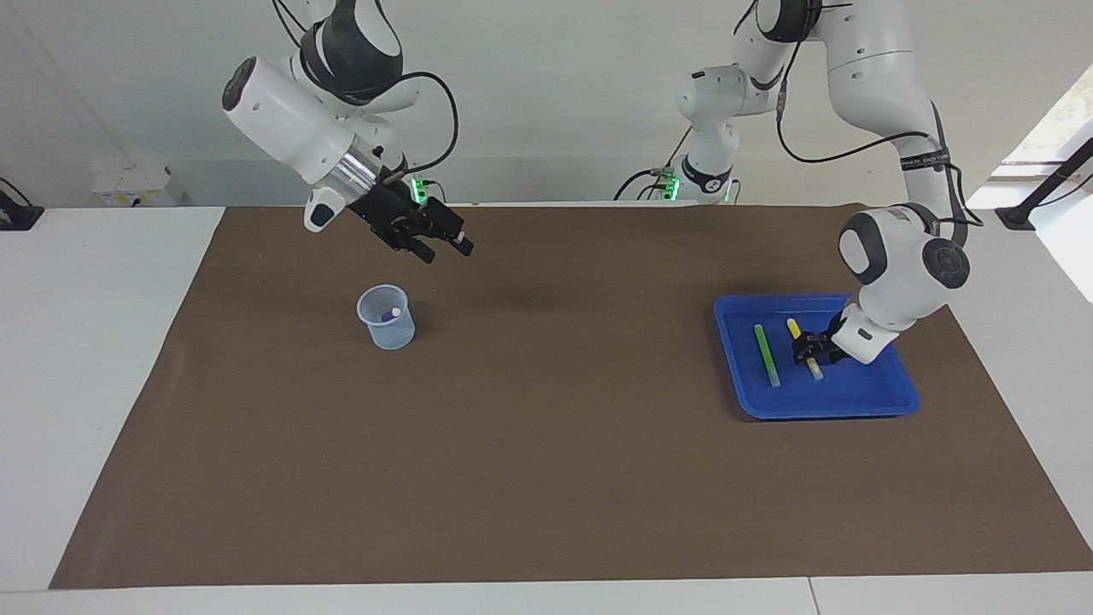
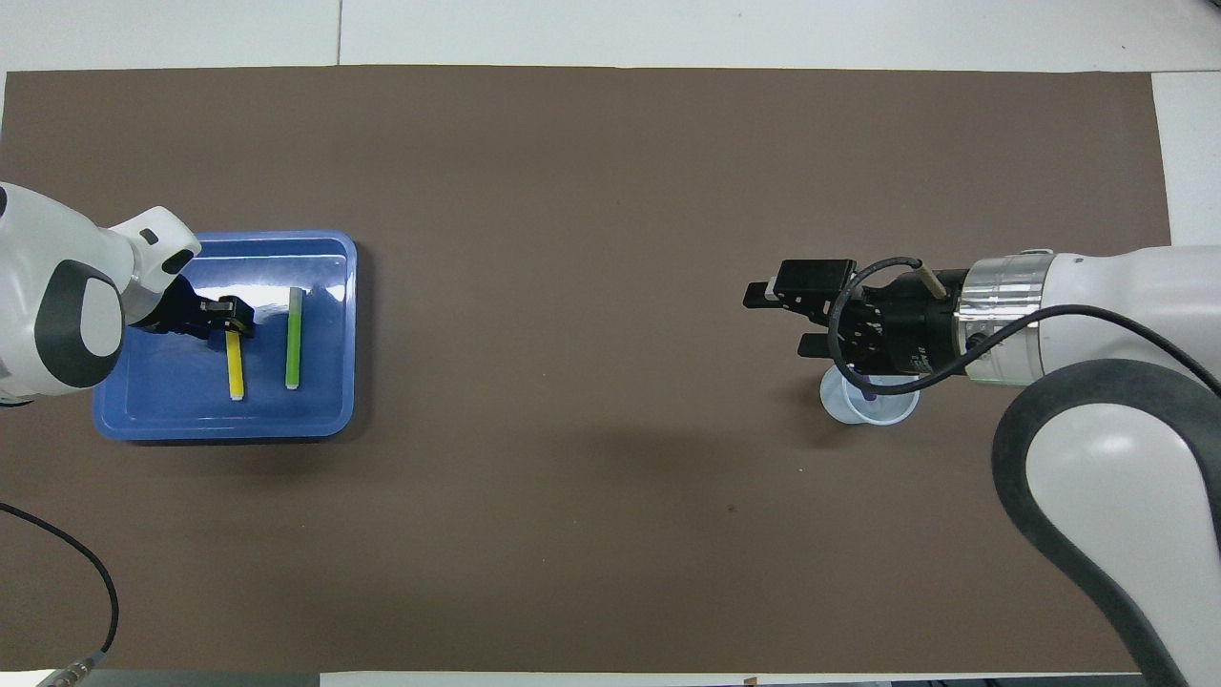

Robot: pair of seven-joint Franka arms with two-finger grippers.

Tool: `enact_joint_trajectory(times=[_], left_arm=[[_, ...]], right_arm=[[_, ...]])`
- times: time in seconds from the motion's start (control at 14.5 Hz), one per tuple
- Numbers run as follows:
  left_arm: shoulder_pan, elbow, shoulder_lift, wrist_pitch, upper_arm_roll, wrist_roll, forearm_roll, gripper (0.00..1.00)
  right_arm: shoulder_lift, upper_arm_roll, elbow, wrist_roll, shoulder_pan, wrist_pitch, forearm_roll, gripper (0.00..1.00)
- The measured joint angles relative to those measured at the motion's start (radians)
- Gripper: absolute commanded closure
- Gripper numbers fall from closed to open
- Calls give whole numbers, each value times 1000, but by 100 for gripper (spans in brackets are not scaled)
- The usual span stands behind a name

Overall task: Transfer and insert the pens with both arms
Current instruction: 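Grasp the yellow pen with the left gripper while the right gripper returns, then lift the yellow pen toward the right gripper with the left gripper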

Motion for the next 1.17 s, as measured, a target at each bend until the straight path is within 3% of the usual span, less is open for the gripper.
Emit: enact_joint_trajectory(times=[0.07,0.21,0.28,0.55,0.83,1.17], left_arm=[[0,0,-1,1,1,0,2,68],[1,0,-2,1,2,0,5,97],[1,0,-3,1,2,0,6,100],[2,0,-4,1,2,0,6,100],[2,31,-4,-36,-1,-27,3,100],[-8,274,-48,-389,-11,-383,-139,100]], right_arm=[[2,0,0,48,30,42,27,0],[8,2,0,159,115,153,66,0],[12,3,0,206,159,209,72,0],[29,6,-1,337,299,367,74,0],[31,5,-1,366,362,392,74,0],[53,4,-1,366,401,424,74,0]])
